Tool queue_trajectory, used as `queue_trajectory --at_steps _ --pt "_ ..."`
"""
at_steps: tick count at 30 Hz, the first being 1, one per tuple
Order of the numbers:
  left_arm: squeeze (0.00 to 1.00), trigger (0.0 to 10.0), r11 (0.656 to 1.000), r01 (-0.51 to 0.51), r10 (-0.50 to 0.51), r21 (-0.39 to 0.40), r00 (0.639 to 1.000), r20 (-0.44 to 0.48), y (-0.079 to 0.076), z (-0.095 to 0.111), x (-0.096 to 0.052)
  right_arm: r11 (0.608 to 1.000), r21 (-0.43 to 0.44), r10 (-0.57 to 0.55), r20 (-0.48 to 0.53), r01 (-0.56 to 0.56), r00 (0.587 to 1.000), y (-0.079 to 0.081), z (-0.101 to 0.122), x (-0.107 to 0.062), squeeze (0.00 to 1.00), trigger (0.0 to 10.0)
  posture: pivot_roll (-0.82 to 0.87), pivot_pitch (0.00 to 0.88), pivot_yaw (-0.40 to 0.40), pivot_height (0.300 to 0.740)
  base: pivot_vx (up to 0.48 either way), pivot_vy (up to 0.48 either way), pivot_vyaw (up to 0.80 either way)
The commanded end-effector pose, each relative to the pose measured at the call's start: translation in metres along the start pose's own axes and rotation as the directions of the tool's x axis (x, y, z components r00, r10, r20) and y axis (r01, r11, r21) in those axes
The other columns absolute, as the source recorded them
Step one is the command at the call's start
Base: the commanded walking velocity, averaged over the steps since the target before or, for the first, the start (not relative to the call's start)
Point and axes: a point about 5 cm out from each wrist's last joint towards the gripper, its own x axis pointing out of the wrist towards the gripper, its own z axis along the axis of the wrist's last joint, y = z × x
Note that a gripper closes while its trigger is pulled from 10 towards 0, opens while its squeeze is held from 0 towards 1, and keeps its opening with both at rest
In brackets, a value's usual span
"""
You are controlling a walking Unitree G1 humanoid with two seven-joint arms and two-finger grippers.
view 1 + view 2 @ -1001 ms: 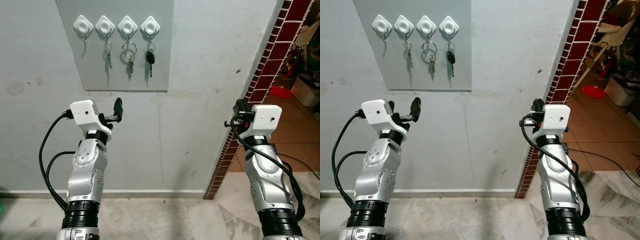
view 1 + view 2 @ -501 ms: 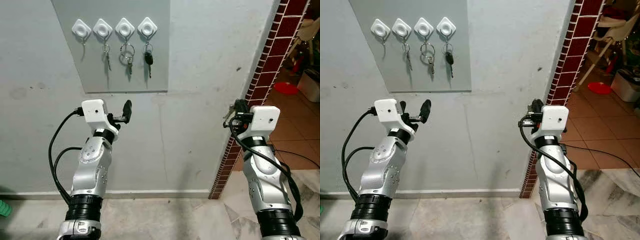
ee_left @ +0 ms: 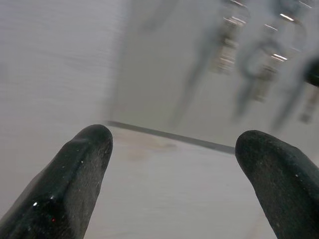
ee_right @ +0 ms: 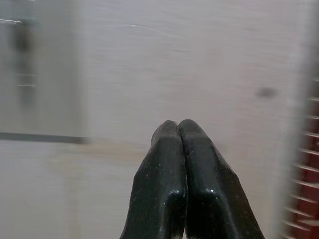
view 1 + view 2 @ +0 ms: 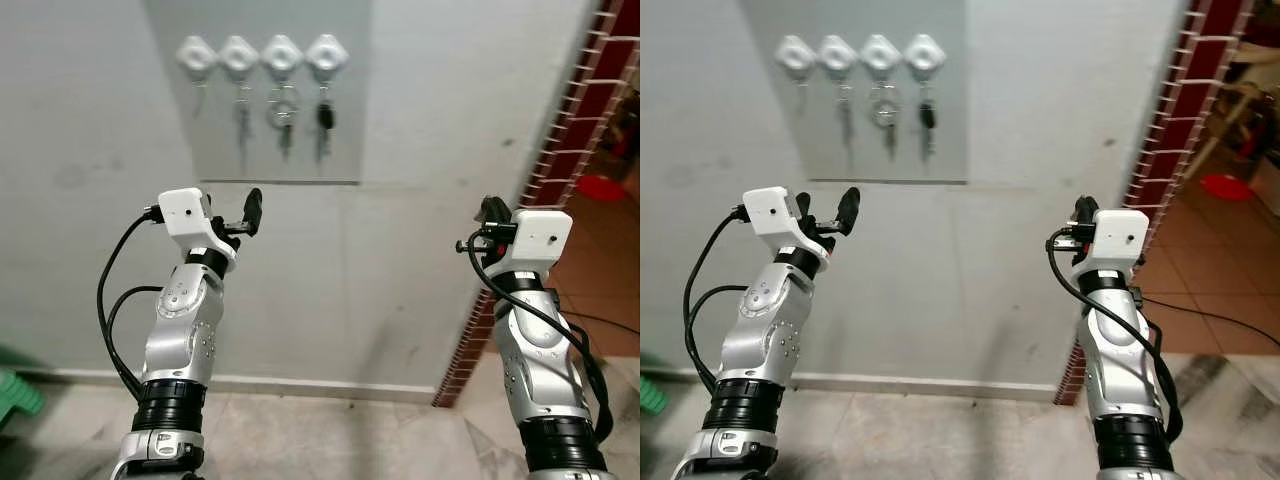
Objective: Hang keys on a hook
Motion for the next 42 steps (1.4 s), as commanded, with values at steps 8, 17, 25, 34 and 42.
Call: queue_trajectory --at_steps 8,17,25,34,42 --pt "0.0 10.0 1.0 -0.004 0.004 -0.002 1.0 -0.008 0.0019 -0.0003 -0.0006 1.0 0.001 0.008 0.016 -0.008 1.0 0.0023 0.0036 0.0023 0.0 10.0 0.01 0.0 0.036 0.74 0.0 0.355 0.0" --pt "0.0 10.0 1.0 -0.005 0.005 -0.006 1.0 -0.012 0.0018 -0.0019 -0.0022 1.0 0.001 0.012 0.013 -0.012 1.0 0.0029 0.0033 0.0012 0.0 10.0 0.01 0.0 0.034 0.74 0.0 0.404 0.0" --pt "0.0 10.0 1.0 -0.002 0.002 -0.007 1.0 -0.015 0.0019 -0.0024 -0.0033 1.0 0.003 0.016 0.012 -0.016 1.0 0.0043 0.0032 0.0003 0.0 10.0 0.01 0.0 0.035 0.74 0.0 0.428 0.0" --pt "0.0 10.0 1.0 -0.001 0.001 -0.005 1.0 -0.019 0.002 -0.0024 -0.0038 1.0 0.003 0.016 0.007 -0.016 1.0 0.0044 0.0021 -0.0009 0.0 10.0 0.01 0.0 0.037 0.74 0.0 0.416 0.0" --pt "0.0 10.0 1.0 -0.003 0.003 -0.007 1.0 -0.022 0.0017 -0.0026 -0.0038 1.0 0.005 0.015 0.006 -0.015 1.0 0.0045 0.0023 -0.001 0.0 10.0 0.01 0.0 0.037 0.74 0.0 0.412 0.0"
